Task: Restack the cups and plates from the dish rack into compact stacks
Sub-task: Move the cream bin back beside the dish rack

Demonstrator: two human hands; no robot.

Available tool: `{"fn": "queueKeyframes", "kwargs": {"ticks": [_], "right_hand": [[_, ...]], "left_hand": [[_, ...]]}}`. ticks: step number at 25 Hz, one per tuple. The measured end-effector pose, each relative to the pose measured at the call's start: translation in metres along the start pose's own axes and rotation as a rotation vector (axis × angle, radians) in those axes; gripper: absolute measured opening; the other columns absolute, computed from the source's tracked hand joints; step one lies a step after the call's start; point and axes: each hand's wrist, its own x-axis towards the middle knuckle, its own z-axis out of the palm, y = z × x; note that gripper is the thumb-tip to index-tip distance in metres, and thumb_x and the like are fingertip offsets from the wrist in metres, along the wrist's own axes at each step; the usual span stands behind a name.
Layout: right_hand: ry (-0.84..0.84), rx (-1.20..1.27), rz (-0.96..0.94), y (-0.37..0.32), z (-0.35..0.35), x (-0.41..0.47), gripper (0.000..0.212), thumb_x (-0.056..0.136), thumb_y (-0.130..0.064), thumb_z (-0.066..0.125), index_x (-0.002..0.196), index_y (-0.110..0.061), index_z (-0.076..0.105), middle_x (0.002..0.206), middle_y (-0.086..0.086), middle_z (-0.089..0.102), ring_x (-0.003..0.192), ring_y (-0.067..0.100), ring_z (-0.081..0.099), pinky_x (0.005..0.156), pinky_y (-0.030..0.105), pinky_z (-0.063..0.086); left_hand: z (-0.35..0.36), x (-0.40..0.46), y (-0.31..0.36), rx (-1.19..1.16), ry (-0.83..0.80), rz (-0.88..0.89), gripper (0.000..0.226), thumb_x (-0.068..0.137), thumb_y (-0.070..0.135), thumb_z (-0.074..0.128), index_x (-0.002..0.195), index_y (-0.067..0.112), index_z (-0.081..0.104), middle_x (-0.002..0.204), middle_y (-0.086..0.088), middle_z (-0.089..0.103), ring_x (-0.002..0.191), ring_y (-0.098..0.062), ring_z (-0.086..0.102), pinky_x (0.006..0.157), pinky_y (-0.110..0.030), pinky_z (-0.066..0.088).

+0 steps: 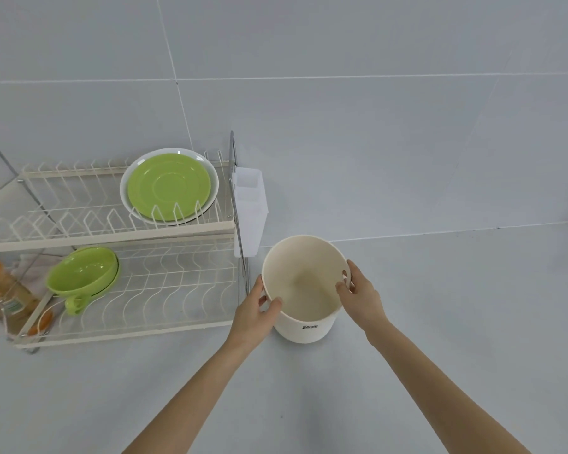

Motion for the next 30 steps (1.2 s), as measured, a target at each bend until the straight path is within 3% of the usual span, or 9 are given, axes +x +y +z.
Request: {"fn": "queueKeyframes", "kwargs": {"ticks": [3,7,10,13,15,20,24,27,30], "right_hand": [[0.042,0.035,-0.046,-0.005,0.004,-0.034,0.052,0.091,-0.015,0.037,0.141,-0.025,0.032,0.119,0.000,0.059,0.104,0.019,0.052,0.073,0.026,0.039],[0.124,0.137,-0.058,-0.011,0.015,-0.080,0.050,0.093,-0.016,0.036,0.142,-0.026,0.033,0.120,-0.003,0.059,0.104,0.014,0.050,0.086,0.025,0.038],[0.170,0.211,-0.060,-0.015,0.026,-0.110,0.047,0.093,-0.015,0.037,0.140,-0.025,0.038,0.126,-0.003,0.060,0.105,0.010,0.051,0.093,0.024,0.039],[0.181,0.276,-0.032,-0.022,0.039,-0.134,0.045,0.093,-0.013,0.040,0.137,-0.025,0.044,0.115,-0.010,0.062,0.098,0.000,0.055,0.091,0.020,0.038],[0.161,0.296,-0.040,-0.026,0.051,-0.148,0.044,0.093,-0.014,0.041,0.135,-0.024,0.046,0.122,-0.010,0.062,0.106,0.002,0.057,0.094,0.020,0.041],[0.087,0.357,-0.026,-0.038,0.094,-0.171,0.043,0.093,-0.016,0.045,0.135,-0.024,0.047,0.134,-0.013,0.055,0.113,-0.003,0.052,0.077,-0.008,0.039],[0.037,0.369,-0.032,-0.048,0.132,-0.177,0.042,0.091,-0.012,0.046,0.131,-0.024,0.051,0.129,-0.013,0.060,0.116,-0.001,0.054,0.083,-0.005,0.039],[0.023,0.353,-0.047,-0.057,0.156,-0.175,0.042,0.090,-0.010,0.045,0.128,-0.028,0.055,0.114,-0.022,0.064,0.101,-0.015,0.057,0.078,-0.006,0.042],[0.014,0.355,-0.028,-0.064,0.175,-0.171,0.043,0.090,-0.011,0.045,0.128,-0.027,0.054,0.120,-0.015,0.065,0.111,-0.003,0.057,0.078,-0.003,0.042]], "left_hand": [[-0.006,-0.021,-0.003,-0.048,0.032,0.014,0.049,0.089,0.011,0.048,0.134,0.028,0.042,0.125,0.006,0.056,0.122,-0.017,0.052,0.092,-0.024,0.036],[-0.017,-0.054,-0.010,-0.101,0.077,0.029,0.051,0.088,0.013,0.050,0.135,0.031,0.043,0.129,0.009,0.054,0.121,-0.014,0.052,0.091,-0.024,0.039],[-0.027,-0.078,-0.024,-0.159,0.120,0.003,0.054,0.086,0.014,0.052,0.135,0.036,0.042,0.134,0.009,0.054,0.121,-0.012,0.053,0.103,-0.034,0.043],[-0.041,-0.104,-0.036,-0.197,0.164,-0.017,0.054,0.086,0.011,0.053,0.134,0.036,0.044,0.134,0.009,0.055,0.121,-0.010,0.053,0.105,-0.042,0.043],[-0.053,-0.119,-0.042,-0.206,0.205,-0.030,0.054,0.086,0.009,0.051,0.133,0.035,0.045,0.133,0.008,0.056,0.120,-0.010,0.054,0.104,-0.042,0.044],[-0.092,-0.144,-0.058,-0.240,0.331,-0.111,0.055,0.084,0.006,0.049,0.129,0.038,0.050,0.131,0.004,0.058,0.118,-0.015,0.055,0.102,-0.039,0.045],[-0.128,-0.151,-0.072,-0.262,0.370,-0.155,0.055,0.083,0.006,0.051,0.127,0.039,0.051,0.132,0.004,0.058,0.118,-0.015,0.055,0.102,-0.041,0.045],[-0.151,-0.148,-0.081,-0.254,0.386,-0.178,0.055,0.082,0.007,0.052,0.127,0.039,0.051,0.132,0.005,0.058,0.118,-0.014,0.056,0.102,-0.041,0.045],[-0.167,-0.143,-0.090,-0.252,0.398,-0.193,0.054,0.083,0.008,0.053,0.128,0.038,0.050,0.132,0.005,0.058,0.117,-0.014,0.057,0.102,-0.041,0.046]]}}
